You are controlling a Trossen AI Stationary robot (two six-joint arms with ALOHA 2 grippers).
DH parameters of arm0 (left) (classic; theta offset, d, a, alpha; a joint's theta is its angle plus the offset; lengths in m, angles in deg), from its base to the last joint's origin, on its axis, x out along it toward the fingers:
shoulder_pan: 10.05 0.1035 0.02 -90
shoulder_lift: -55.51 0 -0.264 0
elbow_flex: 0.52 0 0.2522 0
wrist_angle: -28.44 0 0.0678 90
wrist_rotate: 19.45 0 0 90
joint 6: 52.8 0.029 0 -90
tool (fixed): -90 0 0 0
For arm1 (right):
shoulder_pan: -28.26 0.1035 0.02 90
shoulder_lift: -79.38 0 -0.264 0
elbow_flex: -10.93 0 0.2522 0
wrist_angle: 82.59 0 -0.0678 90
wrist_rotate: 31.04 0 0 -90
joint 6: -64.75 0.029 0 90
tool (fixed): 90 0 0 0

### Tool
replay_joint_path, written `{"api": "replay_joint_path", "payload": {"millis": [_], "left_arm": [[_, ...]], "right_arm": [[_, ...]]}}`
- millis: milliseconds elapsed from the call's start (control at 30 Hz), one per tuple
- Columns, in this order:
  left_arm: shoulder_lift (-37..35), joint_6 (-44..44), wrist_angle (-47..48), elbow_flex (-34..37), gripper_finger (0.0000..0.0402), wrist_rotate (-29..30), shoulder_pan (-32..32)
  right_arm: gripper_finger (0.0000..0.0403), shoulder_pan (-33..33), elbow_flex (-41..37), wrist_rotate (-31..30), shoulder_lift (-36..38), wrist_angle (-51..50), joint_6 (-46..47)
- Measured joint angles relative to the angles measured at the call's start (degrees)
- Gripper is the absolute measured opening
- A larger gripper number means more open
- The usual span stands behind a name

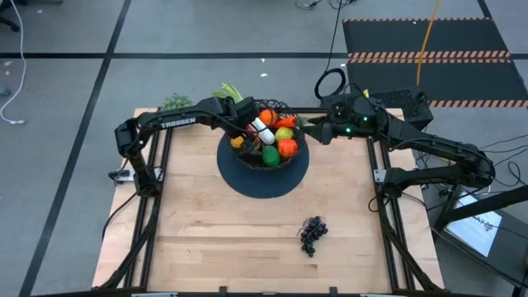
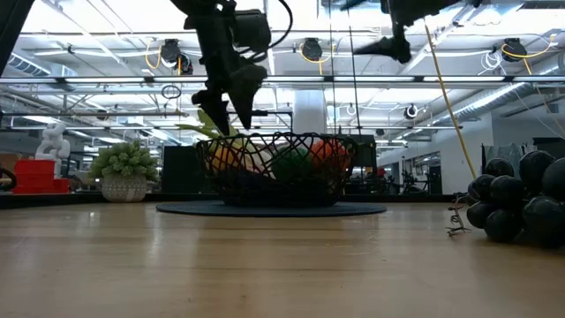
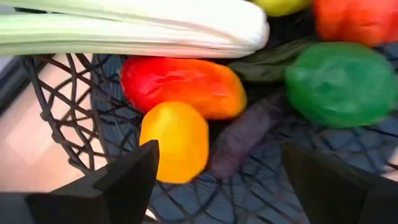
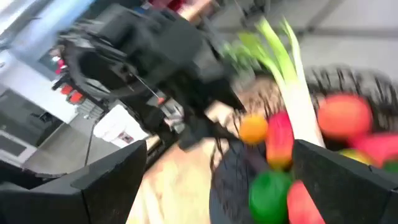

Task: Build produce basket
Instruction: Put the black and blue grapes into the wire basket

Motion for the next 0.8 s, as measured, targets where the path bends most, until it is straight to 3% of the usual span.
{"api": "replay_joint_path", "payload": {"millis": [333,633,800], "left_arm": [[-9.7,-5.1,-0.3,0.0,0.0270,-4.9,-0.4],[-15.2,-3.9,0.3,0.0,0.0219,-5.1,-3.0],[-15.6,-2.6,1.9,0.0,0.0201,-5.1,-6.4]], "right_arm": [[0.0393,3.4,0.0,0.2,0.0,-19.5,29.1],[0.0393,16.0,0.0,2.5,0.0,-28.8,41.6],[0.0393,21.5,0.0,-1.2,0.0,-29.2,45.2]]}}
